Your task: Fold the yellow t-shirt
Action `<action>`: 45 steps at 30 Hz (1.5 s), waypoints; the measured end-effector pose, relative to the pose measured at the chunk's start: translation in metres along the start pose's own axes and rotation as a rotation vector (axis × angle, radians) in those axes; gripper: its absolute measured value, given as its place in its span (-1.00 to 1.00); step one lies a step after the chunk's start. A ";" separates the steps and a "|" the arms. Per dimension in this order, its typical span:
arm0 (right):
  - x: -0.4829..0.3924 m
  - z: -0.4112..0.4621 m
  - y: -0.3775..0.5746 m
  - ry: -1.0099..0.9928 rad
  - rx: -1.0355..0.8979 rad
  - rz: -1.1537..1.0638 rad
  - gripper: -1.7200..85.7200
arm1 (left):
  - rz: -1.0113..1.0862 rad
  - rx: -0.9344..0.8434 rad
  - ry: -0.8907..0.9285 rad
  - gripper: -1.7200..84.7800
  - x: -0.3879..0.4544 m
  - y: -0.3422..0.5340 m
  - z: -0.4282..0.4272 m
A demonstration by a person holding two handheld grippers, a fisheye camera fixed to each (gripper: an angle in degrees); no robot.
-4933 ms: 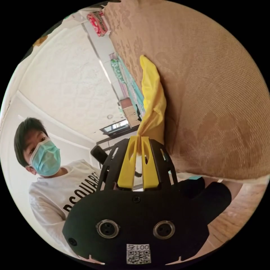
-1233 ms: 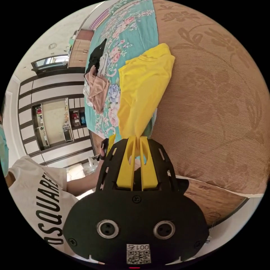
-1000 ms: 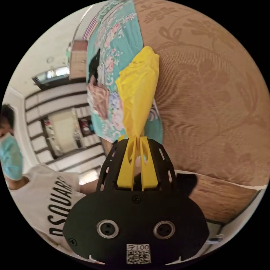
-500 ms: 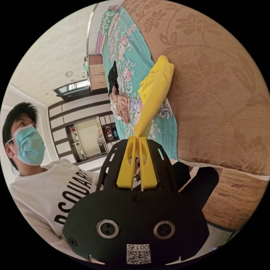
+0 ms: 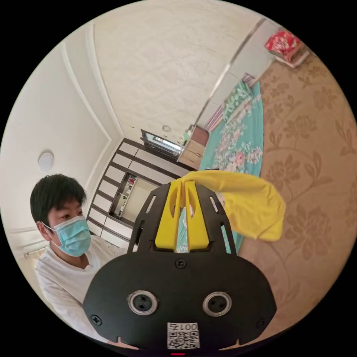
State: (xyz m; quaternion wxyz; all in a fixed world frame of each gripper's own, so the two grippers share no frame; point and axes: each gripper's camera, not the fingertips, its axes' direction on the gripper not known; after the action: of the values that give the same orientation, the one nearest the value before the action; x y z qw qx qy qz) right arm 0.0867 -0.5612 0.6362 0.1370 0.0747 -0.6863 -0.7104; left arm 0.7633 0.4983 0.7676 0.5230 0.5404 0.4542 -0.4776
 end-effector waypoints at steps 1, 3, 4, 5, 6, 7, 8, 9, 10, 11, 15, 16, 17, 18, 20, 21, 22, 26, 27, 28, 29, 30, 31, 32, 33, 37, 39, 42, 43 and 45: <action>-0.002 -0.007 -0.002 0.008 0.005 -0.009 -0.93 | 0.009 -0.020 -0.018 -0.98 0.016 -0.008 0.021; -0.001 -0.032 0.003 0.068 -0.010 -0.025 -0.93 | 0.023 -0.030 -0.053 -0.98 0.031 -0.009 0.048; 0.002 -0.038 0.007 0.086 -0.014 -0.025 -0.93 | 0.024 -0.045 -0.080 -0.98 0.032 -0.005 0.066; 0.012 -0.050 0.019 0.125 -0.029 -0.012 -0.93 | 0.011 -0.060 -0.100 -0.98 0.027 0.001 0.083; 0.029 -0.061 0.035 0.153 -0.045 0.026 -0.93 | -0.003 -0.065 -0.103 -0.98 0.021 0.005 0.091; 0.039 -0.067 0.045 0.162 -0.050 0.047 -0.93 | -0.054 -0.072 -0.093 -0.98 0.005 0.015 0.106; 0.063 -0.077 0.068 0.173 -0.064 0.092 -0.93 | -0.109 -0.069 -0.075 -0.98 -0.014 0.027 0.119; 0.089 -0.085 0.095 0.182 -0.082 0.156 -0.93 | -0.130 -0.065 -0.068 -0.98 -0.025 0.034 0.126; 0.102 -0.090 0.110 0.185 -0.089 0.186 -0.93 | -0.176 -0.063 -0.075 -0.98 -0.046 0.052 0.137; 0.126 -0.099 0.146 0.193 -0.100 0.245 -0.93 | -0.240 -0.071 -0.112 -0.98 -0.066 0.073 0.146; 0.165 -0.123 0.276 0.222 -0.207 0.482 -0.94 | -0.438 -0.136 -0.260 -0.98 -0.096 0.149 0.163; 0.164 -0.126 0.290 0.235 -0.236 0.493 -0.94 | -0.462 -0.172 -0.298 -0.98 -0.093 0.170 0.169; 0.157 -0.133 0.313 0.261 -0.278 0.501 -0.94 | -0.474 -0.180 -0.294 -0.98 -0.084 0.187 0.176; 0.147 -0.140 0.328 0.252 -0.290 0.507 -0.94 | -0.482 -0.180 -0.282 -0.98 -0.079 0.193 0.180; 0.126 -0.157 0.339 0.222 -0.252 0.495 -0.94 | -0.455 -0.187 -0.263 -0.98 -0.046 0.202 0.203; 0.107 -0.170 0.339 0.211 -0.211 0.470 -0.93 | -0.434 -0.196 -0.257 -0.98 -0.035 0.200 0.211; 0.097 -0.178 0.337 0.208 -0.187 0.454 -0.93 | -0.386 -0.221 -0.243 -0.98 -0.010 0.192 0.230; -0.009 -0.239 0.306 0.181 0.019 0.293 -0.93 | -0.135 -0.386 -0.176 -0.98 0.113 0.145 0.318; -0.046 -0.260 0.299 0.172 0.076 0.248 -0.93 | -0.106 -0.425 -0.171 -0.98 0.134 0.140 0.333; -0.064 -0.270 0.296 0.171 0.100 0.228 -0.93 | -0.056 -0.506 -0.167 -0.98 0.173 0.130 0.362; -0.101 -0.291 0.291 0.176 0.150 0.193 -0.93 | -0.014 -0.579 -0.160 -0.98 0.211 0.125 0.392; -0.135 -0.313 0.287 0.187 0.194 0.155 -0.93 | 0.004 -0.608 -0.151 -0.98 0.228 0.123 0.407; -0.151 -0.325 0.285 0.197 0.216 0.135 -0.93 | 0.026 -0.653 -0.120 -0.98 0.260 0.121 0.440; -0.178 -0.350 0.280 0.230 0.259 0.095 -0.93 | 0.044 -0.692 -0.086 -0.98 0.286 0.119 0.476; -0.200 -0.377 0.275 0.273 0.295 0.057 -0.93 | 0.055 -0.717 -0.072 -0.98 0.298 0.117 0.496; -0.239 -0.479 0.251 0.411 0.403 -0.014 -0.93 | 0.098 -0.908 -0.026 -0.98 0.362 0.105 0.671; -0.259 -0.562 0.232 0.452 0.493 -0.070 -0.93 | 0.153 -0.975 0.009 -0.98 0.393 0.105 0.754; -0.287 -0.655 0.214 0.509 0.607 -0.167 -0.93 | 0.296 -1.061 0.049 -0.98 0.448 0.113 0.886; -0.290 -0.670 0.211 0.516 0.627 -0.177 -0.93 | 0.351 -1.072 0.053 -0.98 0.466 0.118 0.930; -0.294 -0.716 0.205 0.545 0.683 -0.174 -0.93 | 0.425 -1.098 0.048 -0.98 0.484 0.127 0.985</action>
State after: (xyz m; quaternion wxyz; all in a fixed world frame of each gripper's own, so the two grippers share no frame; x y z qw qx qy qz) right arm 0.5954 -1.1617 0.7824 0.2200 0.3574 -0.8116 -0.4064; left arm 0.9120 -0.4955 0.3073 0.8002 0.2803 0.5283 -0.0446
